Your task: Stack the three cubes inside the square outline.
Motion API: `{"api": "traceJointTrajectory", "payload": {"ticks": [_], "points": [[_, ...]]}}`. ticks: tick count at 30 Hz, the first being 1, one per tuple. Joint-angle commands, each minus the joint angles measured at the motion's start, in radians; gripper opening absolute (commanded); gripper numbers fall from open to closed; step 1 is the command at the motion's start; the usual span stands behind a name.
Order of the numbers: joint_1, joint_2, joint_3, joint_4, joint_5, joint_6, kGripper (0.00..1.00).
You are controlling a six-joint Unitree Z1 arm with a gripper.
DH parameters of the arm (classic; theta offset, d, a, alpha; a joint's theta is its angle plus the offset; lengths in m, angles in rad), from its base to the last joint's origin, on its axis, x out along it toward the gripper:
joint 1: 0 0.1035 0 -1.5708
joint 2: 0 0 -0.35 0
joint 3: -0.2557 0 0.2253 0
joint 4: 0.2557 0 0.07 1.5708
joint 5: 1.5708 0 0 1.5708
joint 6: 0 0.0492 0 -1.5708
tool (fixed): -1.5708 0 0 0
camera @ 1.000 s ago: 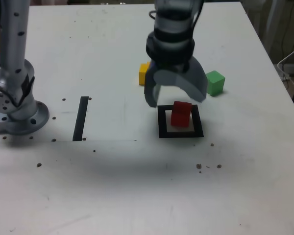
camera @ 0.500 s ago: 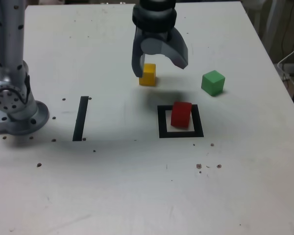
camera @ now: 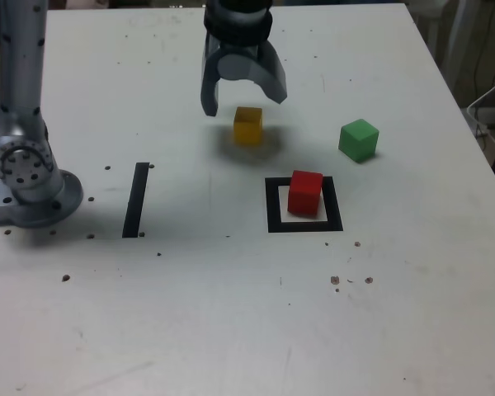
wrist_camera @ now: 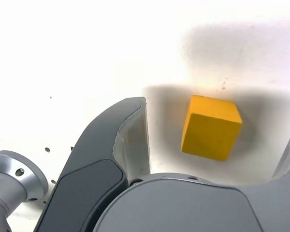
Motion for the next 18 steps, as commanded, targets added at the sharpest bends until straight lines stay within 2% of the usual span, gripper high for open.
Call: {"api": "traceJointTrajectory", "payload": {"ticks": [1, 12, 18], "points": [[-0.003, 0.016, 0.009, -0.021, -0.005, 0.005, 0.98], [0.002, 0.090, 0.020, -0.084, -0.033, 0.035, 0.93], [0.002, 0.089, 0.015, -0.071, -0.056, 0.044, 0.83]]}}
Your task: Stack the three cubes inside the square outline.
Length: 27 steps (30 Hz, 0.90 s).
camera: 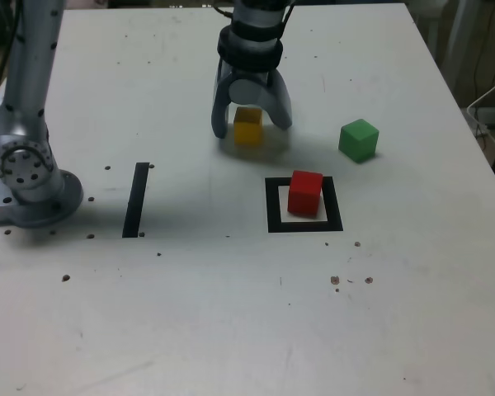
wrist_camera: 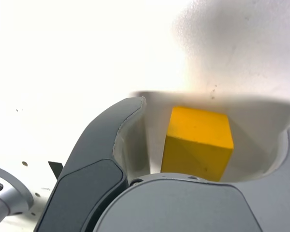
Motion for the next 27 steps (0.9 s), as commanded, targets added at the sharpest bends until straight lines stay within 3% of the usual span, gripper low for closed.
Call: {"api": "traceJointTrajectory", "payload": {"ticks": [1, 6, 14, 27], "points": [[0.002, -0.001, -0.005, 0.006, -0.019, 0.011, 0.81], [0.002, -0.001, -0.016, 0.001, -0.050, 0.035, 0.65], [0.002, -0.004, -0.028, -0.015, -0.052, 0.038, 0.36], [0.002, -0.009, -0.023, -0.044, -0.030, 0.029, 0.17]]}}
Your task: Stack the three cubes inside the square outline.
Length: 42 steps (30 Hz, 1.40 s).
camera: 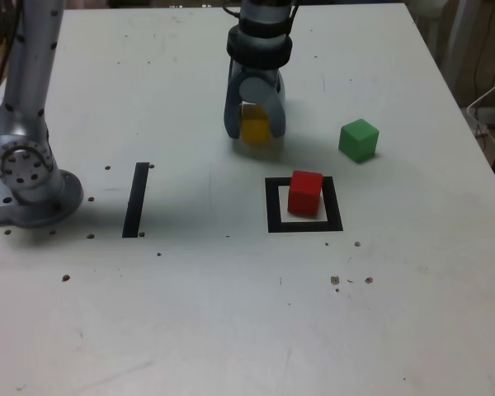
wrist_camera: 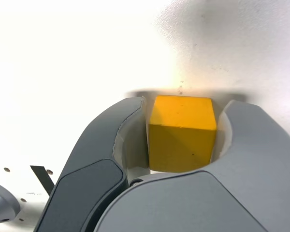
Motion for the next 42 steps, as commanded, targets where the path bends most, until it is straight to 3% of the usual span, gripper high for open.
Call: {"api": "traceJointTrajectory", "payload": {"ticks": [1, 11, 20, 31, 42], "points": [[0.001, -0.010, -0.002, -0.002, 0.004, -0.002, 0.16], [-0.041, -0.055, -0.031, 0.055, 0.015, -0.029, 0.13], [-0.210, -0.105, -0.084, 0.150, -0.007, -0.135, 0.13], [-0.376, -0.092, -0.160, 0.206, -0.040, -0.253, 0.14], [-0.490, -0.054, -0.235, 0.248, -0.041, -0.339, 0.14]]}}
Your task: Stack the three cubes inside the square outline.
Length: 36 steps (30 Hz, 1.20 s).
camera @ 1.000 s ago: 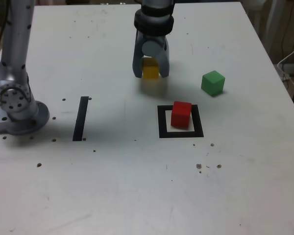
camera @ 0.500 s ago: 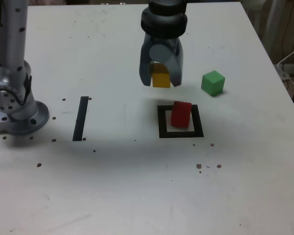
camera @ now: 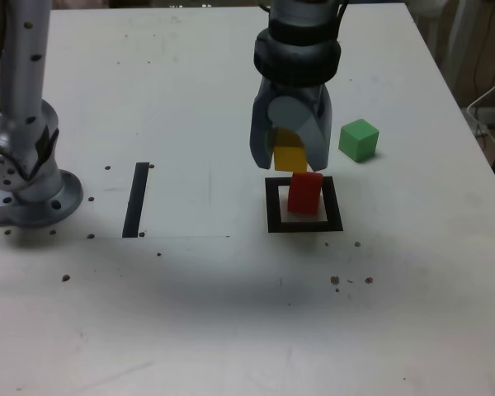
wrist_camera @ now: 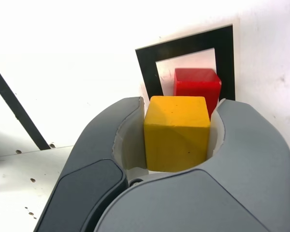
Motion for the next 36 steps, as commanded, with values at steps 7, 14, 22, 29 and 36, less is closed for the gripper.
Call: {"api": "traceJointTrajectory", "payload": {"ticks": [7, 14, 22, 29, 36], "points": [[-0.014, 0.040, -0.011, -0.003, 0.003, -0.012, 0.14], [-0.013, 0.047, -0.012, -0.010, 0.008, -0.012, 0.14], [-0.013, 0.053, -0.012, -0.034, -0.004, -0.012, 0.14], [-0.014, 0.064, -0.009, -0.054, -0.011, -0.012, 0.14], [-0.014, 0.071, 0.003, -0.067, -0.002, -0.012, 0.15]]}}
